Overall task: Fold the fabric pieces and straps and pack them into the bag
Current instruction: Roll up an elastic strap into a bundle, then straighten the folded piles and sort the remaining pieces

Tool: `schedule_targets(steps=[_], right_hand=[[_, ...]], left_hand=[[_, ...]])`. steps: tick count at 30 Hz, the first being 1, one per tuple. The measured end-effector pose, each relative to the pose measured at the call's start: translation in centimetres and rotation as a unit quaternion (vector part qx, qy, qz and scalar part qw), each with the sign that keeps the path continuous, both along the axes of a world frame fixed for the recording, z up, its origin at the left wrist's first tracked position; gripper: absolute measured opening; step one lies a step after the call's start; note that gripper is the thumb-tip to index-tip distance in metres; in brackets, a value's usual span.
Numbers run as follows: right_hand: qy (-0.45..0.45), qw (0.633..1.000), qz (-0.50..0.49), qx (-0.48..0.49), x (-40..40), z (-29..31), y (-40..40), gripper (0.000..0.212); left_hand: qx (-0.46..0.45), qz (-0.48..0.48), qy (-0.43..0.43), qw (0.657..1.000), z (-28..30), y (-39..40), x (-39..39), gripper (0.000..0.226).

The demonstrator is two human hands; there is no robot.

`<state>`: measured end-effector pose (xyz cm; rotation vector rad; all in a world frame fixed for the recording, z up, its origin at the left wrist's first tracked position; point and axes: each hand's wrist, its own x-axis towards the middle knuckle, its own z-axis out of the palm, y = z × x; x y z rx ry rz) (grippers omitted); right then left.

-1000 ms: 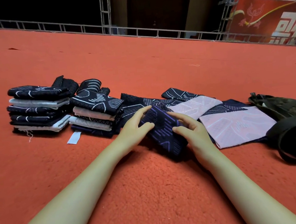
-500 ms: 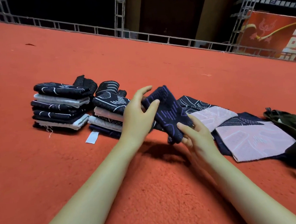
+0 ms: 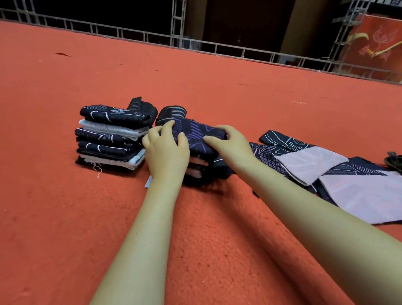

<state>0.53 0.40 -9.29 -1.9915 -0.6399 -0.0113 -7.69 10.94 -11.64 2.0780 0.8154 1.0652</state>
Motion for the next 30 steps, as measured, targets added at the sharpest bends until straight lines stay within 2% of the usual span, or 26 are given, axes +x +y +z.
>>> schedule_targets(steps=[4, 9, 14, 16, 20, 23, 26, 28, 30], right_hand=[[-0.009, 1.000, -0.023, -0.010, 0.9, -1.2, -3.2, 0.033], [-0.141, 0.978, -0.102, -0.118, 4.0, -3.4, -10.1, 0.029], [-0.148, 0.941, -0.158, -0.261, 5.8, -4.6, -16.1, 0.038], [-0.166, 0.936, -0.145, -0.275, 5.8, -5.1, -17.5, 0.042], [-0.181, 0.947, -0.132, -0.232, 6.3, -5.6, -19.4, 0.046], [-0.188, 0.949, -0.139, -0.211, 6.7, -6.1, -20.4, 0.042], [-0.188, 0.951, -0.171, -0.174, 6.3, -5.8, -20.2, 0.026], [-0.212, 0.948, -0.206, -0.121, 5.9, -5.5, -20.1, 0.024], [-0.214, 0.953, -0.216, -0.019, 4.8, -4.9, -20.2, 0.025]], left_hand=[[0.088, 0.017, -0.034, 0.995, 0.4, -0.3, 0.0, 0.037], [0.139, -0.012, -0.059, 0.988, 0.4, -1.3, 0.1, 0.030], [0.176, -0.011, -0.074, 0.982, 0.9, -2.0, 0.1, 0.028], [0.188, -0.022, -0.091, 0.978, 1.5, -2.7, 0.1, 0.026], [0.226, -0.096, -0.133, 0.960, 2.3, -5.5, -0.3, 0.023], [0.242, -0.165, -0.129, 0.947, 1.9, -7.9, -0.2, 0.024], [0.234, -0.238, -0.087, 0.939, 0.5, -9.8, 0.3, 0.029], [0.228, -0.277, -0.054, 0.932, -0.5, -10.7, 0.6, 0.034], [0.206, -0.303, -0.028, 0.930, -1.2, -11.6, 0.8, 0.037]])
